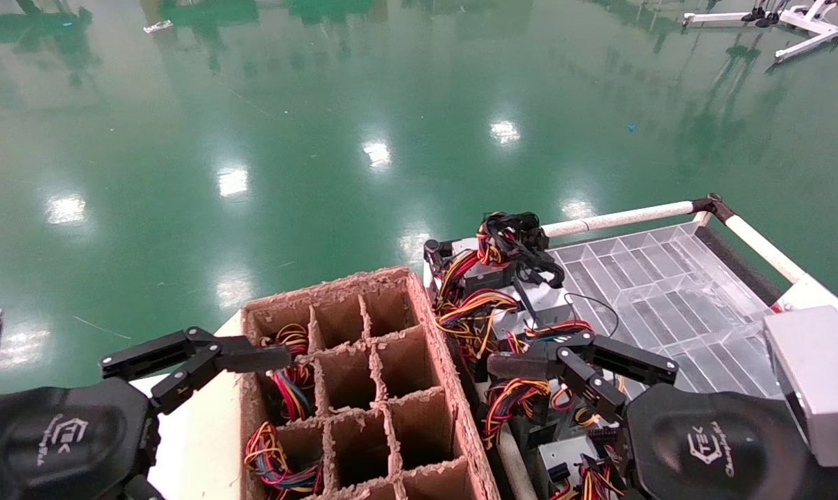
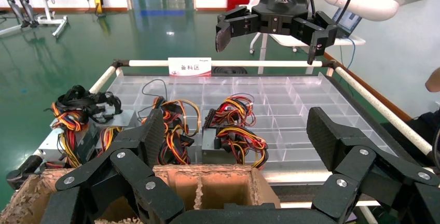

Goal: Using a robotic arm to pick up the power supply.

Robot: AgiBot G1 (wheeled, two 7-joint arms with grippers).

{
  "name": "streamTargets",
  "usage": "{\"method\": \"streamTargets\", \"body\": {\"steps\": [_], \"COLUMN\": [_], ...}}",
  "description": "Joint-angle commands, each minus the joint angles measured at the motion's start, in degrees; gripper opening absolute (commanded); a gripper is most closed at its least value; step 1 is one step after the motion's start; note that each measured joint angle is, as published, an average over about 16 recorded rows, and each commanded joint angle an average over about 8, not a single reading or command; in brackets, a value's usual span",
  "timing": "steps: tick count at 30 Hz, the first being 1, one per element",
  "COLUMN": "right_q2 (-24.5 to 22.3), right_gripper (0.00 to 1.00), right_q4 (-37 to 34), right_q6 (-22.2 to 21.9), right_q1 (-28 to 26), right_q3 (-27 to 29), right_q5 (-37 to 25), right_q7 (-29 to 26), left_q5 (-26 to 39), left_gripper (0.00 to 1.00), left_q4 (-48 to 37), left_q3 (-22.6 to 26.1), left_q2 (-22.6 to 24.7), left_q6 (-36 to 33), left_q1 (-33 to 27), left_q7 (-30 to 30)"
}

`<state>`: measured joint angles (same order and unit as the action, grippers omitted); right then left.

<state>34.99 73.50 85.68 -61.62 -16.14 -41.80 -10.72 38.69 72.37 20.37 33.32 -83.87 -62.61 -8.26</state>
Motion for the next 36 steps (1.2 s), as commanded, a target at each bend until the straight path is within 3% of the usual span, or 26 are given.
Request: {"method": "streamTargets", "body": {"steps": [1, 12, 13, 20, 21, 36], "right_q2": [0.0, 0.0, 0.0, 0.0, 0.0, 0.0], "right_gripper": [1.0, 1.0, 1.0, 1.0, 1.0, 1.0], "right_q4": [0.0, 0.0, 0.0, 0.0, 0.0, 0.0], "right_q6": [0.0, 0.0, 0.0, 0.0, 0.0, 0.0], "right_q1": [0.0, 0.0, 0.0, 0.0, 0.0, 0.0], "right_q3": [0.0, 0.0, 0.0, 0.0, 0.0, 0.0], "right_q5": [0.0, 0.0, 0.0, 0.0, 0.0, 0.0], "right_q7": [0.0, 0.0, 0.0, 0.0, 0.0, 0.0], "left_q5": [0.0, 0.0, 0.0, 0.0, 0.0, 0.0], "left_gripper": [1.0, 1.0, 0.95, 0.08, 0.0, 0.0], "left_q4": [0.0, 0.0, 0.0, 0.0, 0.0, 0.0], "left_q3": [0.0, 0.0, 0.0, 0.0, 0.0, 0.0], "left_q2": [0.0, 0.0, 0.0, 0.0, 0.0, 0.0], "left_q6": [0.0, 0.0, 0.0, 0.0, 0.0, 0.0], "left_q1": [0.0, 0.0, 0.0, 0.0, 0.0, 0.0], "left_q7": [0.0, 0.0, 0.0, 0.0, 0.0, 0.0]}}
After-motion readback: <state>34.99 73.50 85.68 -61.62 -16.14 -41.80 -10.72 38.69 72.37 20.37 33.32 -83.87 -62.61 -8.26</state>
